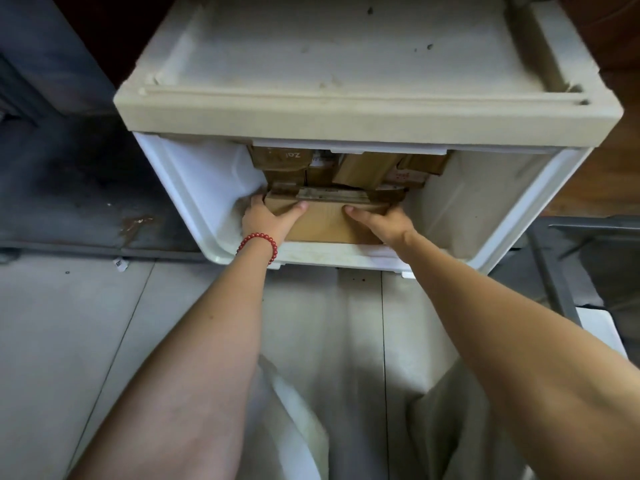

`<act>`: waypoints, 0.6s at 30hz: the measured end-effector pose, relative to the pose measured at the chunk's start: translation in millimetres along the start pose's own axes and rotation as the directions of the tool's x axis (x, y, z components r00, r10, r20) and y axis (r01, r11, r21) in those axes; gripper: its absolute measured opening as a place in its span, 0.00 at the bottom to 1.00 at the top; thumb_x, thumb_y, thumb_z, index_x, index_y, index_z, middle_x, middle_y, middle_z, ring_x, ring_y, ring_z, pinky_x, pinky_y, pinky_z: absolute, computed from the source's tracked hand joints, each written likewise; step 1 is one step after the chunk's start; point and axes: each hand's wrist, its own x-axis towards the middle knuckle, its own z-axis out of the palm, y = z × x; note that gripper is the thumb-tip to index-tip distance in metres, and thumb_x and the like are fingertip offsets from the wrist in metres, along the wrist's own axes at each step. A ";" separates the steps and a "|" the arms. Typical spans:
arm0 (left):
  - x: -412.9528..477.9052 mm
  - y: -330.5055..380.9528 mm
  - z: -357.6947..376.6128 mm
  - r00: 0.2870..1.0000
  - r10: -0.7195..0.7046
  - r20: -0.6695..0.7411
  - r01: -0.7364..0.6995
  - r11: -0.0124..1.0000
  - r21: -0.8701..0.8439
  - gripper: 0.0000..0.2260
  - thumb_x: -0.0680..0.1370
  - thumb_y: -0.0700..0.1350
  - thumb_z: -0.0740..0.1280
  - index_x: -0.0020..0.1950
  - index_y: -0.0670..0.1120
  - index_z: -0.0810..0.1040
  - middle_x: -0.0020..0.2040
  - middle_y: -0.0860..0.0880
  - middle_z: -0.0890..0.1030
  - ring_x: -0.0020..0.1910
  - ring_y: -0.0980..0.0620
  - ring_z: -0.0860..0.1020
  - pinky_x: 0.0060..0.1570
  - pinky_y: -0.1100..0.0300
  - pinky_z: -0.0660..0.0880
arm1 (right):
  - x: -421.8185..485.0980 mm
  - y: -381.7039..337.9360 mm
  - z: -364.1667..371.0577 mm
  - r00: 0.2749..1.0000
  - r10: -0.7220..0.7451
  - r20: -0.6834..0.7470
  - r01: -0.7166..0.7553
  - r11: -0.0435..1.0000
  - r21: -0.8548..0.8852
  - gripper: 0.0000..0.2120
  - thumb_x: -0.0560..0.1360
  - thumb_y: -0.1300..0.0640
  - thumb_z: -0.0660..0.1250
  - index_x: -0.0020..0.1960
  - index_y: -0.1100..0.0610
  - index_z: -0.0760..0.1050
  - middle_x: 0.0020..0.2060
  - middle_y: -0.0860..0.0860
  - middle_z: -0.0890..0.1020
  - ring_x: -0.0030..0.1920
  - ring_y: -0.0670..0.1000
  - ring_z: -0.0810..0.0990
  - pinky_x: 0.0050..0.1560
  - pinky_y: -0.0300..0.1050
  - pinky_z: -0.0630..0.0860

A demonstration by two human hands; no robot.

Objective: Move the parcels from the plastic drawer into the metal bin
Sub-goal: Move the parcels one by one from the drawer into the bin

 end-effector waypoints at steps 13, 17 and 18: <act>-93.8 11.9 -65.5 1.000 0.015 0.024 -0.014 0.999 -0.040 0.37 0.72 0.61 0.70 0.75 0.47 0.60 0.71 0.45 0.66 0.68 0.43 0.67 0.64 0.52 0.66 | -102.5 -23.5 -20.0 0.988 -0.118 0.102 0.111 0.991 0.078 0.41 0.68 0.48 0.77 0.67 0.60 0.52 0.62 0.54 0.69 0.62 0.52 0.72 0.66 0.47 0.72; -129.3 1.8 -90.7 0.993 0.109 0.036 -0.107 0.994 -0.037 0.40 0.66 0.54 0.78 0.71 0.55 0.59 0.65 0.46 0.68 0.59 0.48 0.69 0.55 0.57 0.69 | -142.3 -22.6 -21.6 0.965 -0.183 0.190 0.182 0.983 0.022 0.41 0.70 0.52 0.76 0.66 0.59 0.49 0.58 0.50 0.64 0.60 0.48 0.68 0.62 0.40 0.70; -135.1 -2.9 -97.7 0.992 0.116 0.052 -0.115 0.993 -0.020 0.42 0.64 0.53 0.80 0.71 0.56 0.59 0.64 0.47 0.68 0.59 0.48 0.70 0.57 0.55 0.70 | -150.2 -22.6 -21.7 0.958 -0.200 0.206 0.201 0.979 0.018 0.41 0.70 0.52 0.75 0.67 0.59 0.48 0.59 0.50 0.63 0.61 0.48 0.67 0.61 0.38 0.69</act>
